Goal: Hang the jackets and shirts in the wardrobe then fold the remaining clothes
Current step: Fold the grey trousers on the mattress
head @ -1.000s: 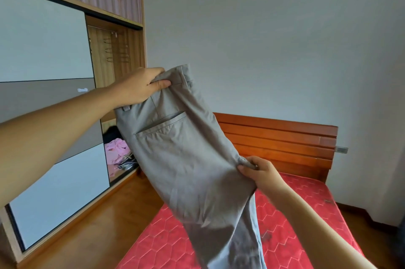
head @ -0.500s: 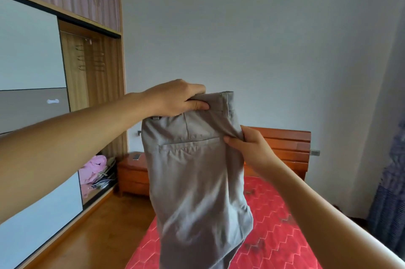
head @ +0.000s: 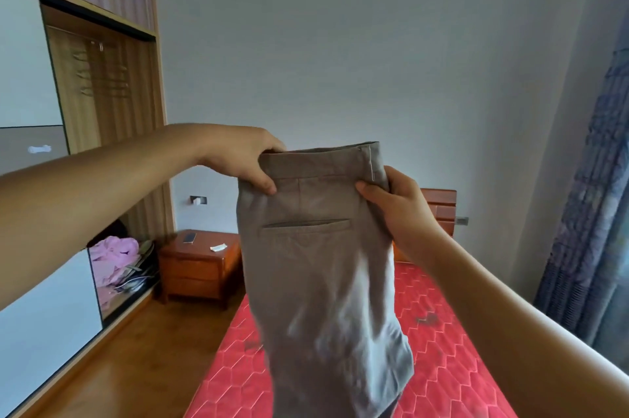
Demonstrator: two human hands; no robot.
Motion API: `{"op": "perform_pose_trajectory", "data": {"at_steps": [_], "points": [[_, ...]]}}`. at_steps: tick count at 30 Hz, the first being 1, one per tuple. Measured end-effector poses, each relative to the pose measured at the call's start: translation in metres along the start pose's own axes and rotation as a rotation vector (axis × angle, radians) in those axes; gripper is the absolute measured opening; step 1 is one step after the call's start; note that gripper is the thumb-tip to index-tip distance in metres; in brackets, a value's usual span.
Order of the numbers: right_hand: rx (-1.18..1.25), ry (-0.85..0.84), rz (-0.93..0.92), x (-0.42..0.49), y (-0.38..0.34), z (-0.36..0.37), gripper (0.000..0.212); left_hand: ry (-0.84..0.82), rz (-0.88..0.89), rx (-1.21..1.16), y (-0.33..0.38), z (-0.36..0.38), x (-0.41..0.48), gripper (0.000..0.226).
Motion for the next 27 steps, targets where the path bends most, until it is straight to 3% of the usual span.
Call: {"op": "perform_pose_trajectory", "data": {"at_steps": [5, 12, 17, 22, 25, 27], "points": [[-0.05, -0.037, 0.043, -0.002, -0.01, -0.009, 0.021, 0.064, 0.034, -0.136, -0.004, 0.012, 0.002, 0.026], [-0.032, 0.086, 0.054, 0.001, -0.028, -0.026, 0.017, 0.127, 0.056, -0.153, 0.009, 0.0, 0.01, 0.017], [0.005, 0.059, 0.032, -0.004, -0.038, -0.017, 0.015, 0.021, 0.093, 0.013, 0.058, -0.003, 0.024, 0.064], [0.021, -0.006, 0.02, -0.009, -0.038, -0.03, 0.026, 0.1, 0.16, -0.018, 0.076, 0.006, 0.045, 0.023], [-0.076, -0.201, 0.23, -0.023, 0.002, -0.049, 0.04, 0.17, 0.178, -0.033, 0.078, 0.0, 0.049, 0.022], [-0.301, -0.32, 0.389, -0.037, 0.044, -0.062, 0.041, 0.191, 0.174, -0.031, 0.077, -0.007, 0.05, 0.023]]}}
Point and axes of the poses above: each hand's wrist, its own x-axis towards the middle knuckle, its own z-axis out of the palm, y = z × x, the point moved 2 cm from there along x, towards the middle knuckle, and after that the axes turned 1 degree about -z, right-handed, at the moved point
